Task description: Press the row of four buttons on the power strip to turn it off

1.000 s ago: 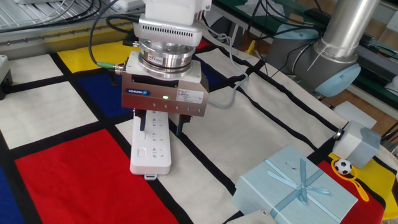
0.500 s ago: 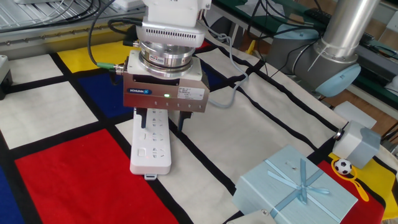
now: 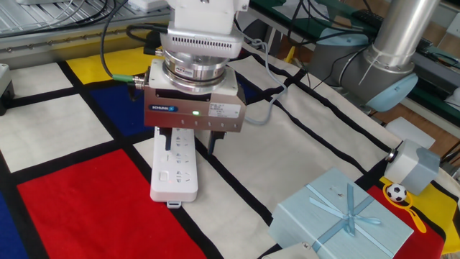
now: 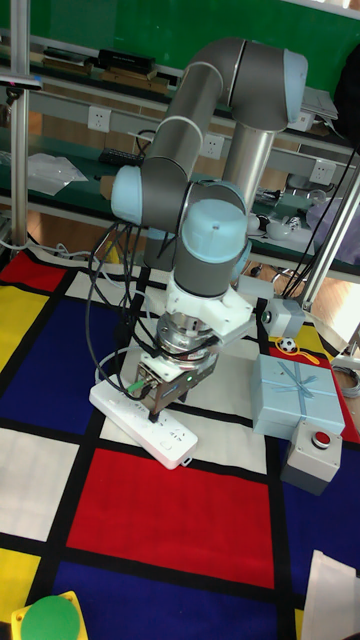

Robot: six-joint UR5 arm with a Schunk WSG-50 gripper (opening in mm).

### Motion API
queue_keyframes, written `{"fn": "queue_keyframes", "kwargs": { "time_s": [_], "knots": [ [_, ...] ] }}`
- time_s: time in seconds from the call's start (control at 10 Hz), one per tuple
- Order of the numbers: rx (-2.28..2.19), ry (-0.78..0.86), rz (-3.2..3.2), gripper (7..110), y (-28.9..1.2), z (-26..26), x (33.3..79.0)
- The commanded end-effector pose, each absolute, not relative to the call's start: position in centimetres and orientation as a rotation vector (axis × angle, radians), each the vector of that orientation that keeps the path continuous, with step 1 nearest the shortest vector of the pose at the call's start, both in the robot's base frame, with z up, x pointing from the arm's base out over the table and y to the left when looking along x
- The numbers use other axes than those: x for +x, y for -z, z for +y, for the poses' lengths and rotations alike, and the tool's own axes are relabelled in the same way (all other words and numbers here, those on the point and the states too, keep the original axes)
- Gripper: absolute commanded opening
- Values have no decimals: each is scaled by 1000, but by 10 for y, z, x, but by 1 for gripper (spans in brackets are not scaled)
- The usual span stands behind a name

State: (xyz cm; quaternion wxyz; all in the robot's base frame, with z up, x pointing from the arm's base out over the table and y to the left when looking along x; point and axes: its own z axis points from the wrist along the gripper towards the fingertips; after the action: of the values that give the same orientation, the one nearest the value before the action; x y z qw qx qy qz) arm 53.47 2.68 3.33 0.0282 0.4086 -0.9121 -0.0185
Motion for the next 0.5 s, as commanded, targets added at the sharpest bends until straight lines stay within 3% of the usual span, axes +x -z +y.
{"fn": "queue_keyframes", "kwargs": {
  "time_s": [0.0, 0.4],
  "knots": [
    [1235, 69, -2846, 66, -34, 54, 555],
    [1207, 57, -2878, 66, -20, 72, 573]
  ]
}}
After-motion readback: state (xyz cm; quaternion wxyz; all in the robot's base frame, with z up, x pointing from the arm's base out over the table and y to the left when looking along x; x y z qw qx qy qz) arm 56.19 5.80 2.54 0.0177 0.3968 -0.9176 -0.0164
